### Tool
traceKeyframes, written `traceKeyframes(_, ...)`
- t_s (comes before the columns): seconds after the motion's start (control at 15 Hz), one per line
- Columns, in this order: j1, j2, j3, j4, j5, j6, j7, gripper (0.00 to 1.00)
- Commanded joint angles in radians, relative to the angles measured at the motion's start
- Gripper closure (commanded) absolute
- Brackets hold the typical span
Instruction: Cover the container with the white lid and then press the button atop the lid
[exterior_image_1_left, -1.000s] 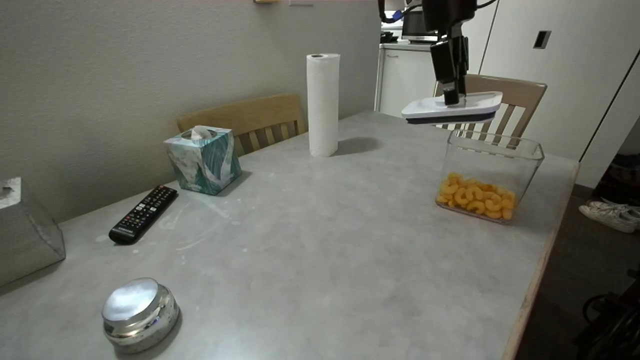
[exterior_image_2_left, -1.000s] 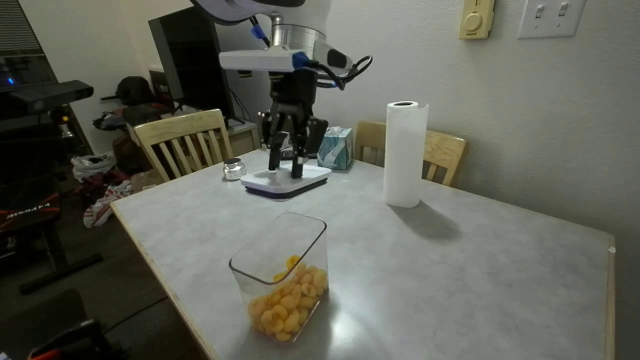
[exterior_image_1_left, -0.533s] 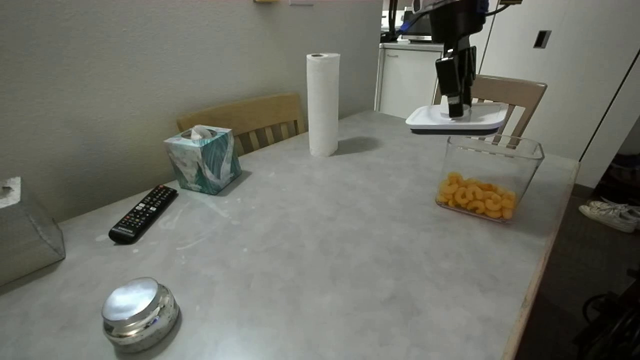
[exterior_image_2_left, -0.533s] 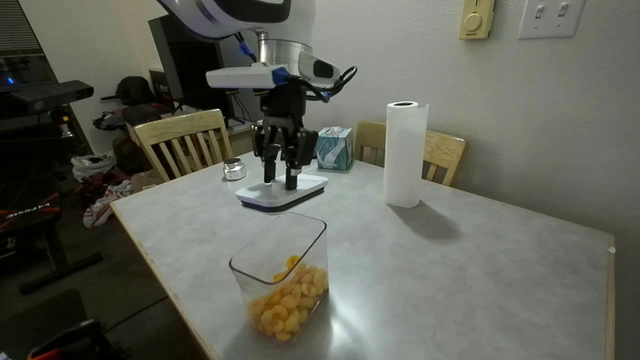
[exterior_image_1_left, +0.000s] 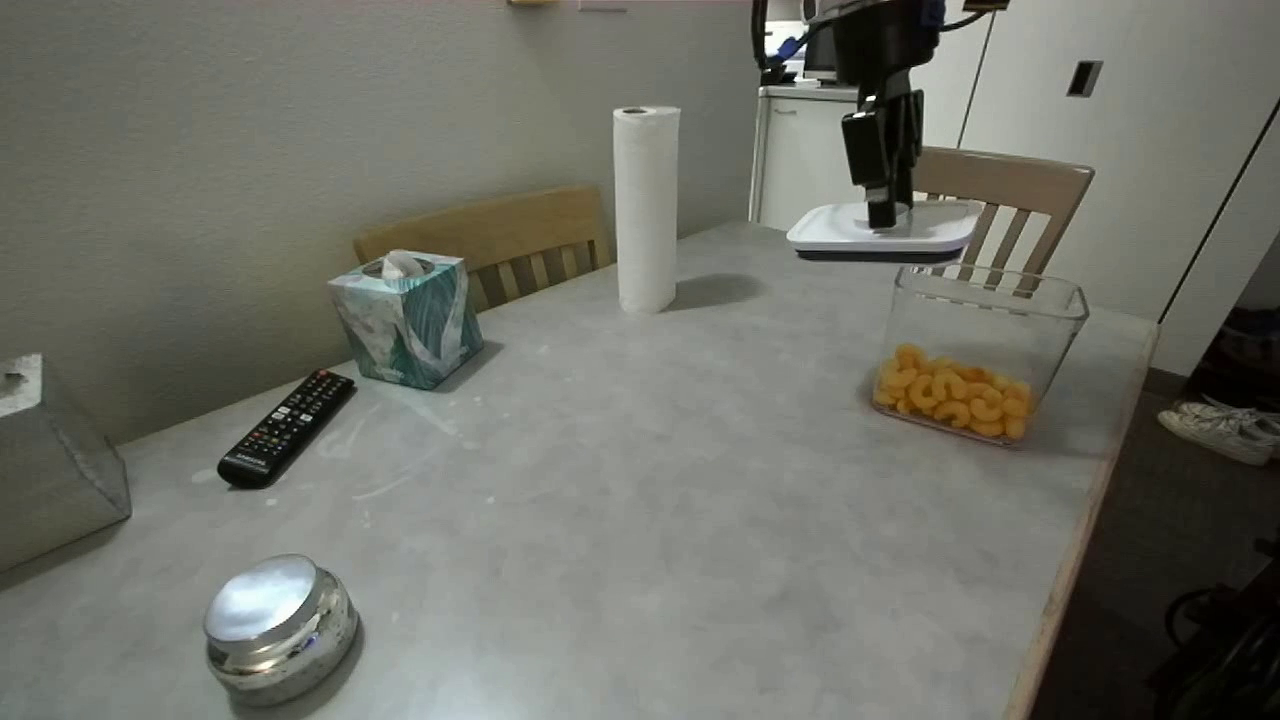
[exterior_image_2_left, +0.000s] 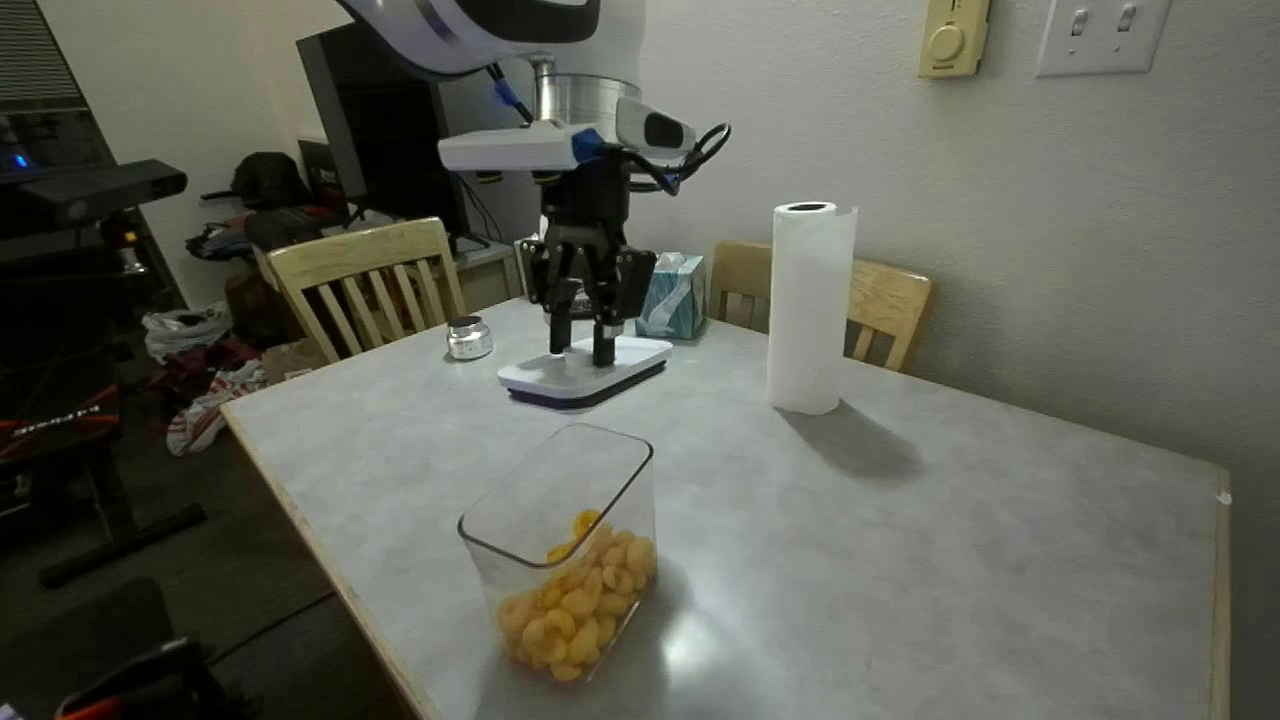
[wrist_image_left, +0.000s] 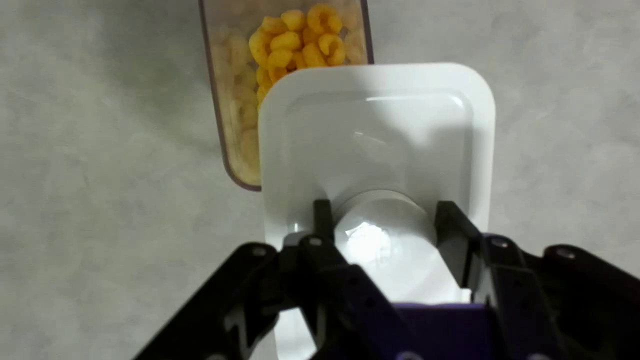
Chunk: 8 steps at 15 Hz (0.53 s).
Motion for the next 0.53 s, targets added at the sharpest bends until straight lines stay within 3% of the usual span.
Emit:
traceKeyframes(0.0,0.011,0.047,-0.011,0.071,-0.011,-0.023,-0.007,0.72)
traceKeyframes(0.47,0.01,0.003,-0.017,0.004,0.022,0.001,0.075,0.72)
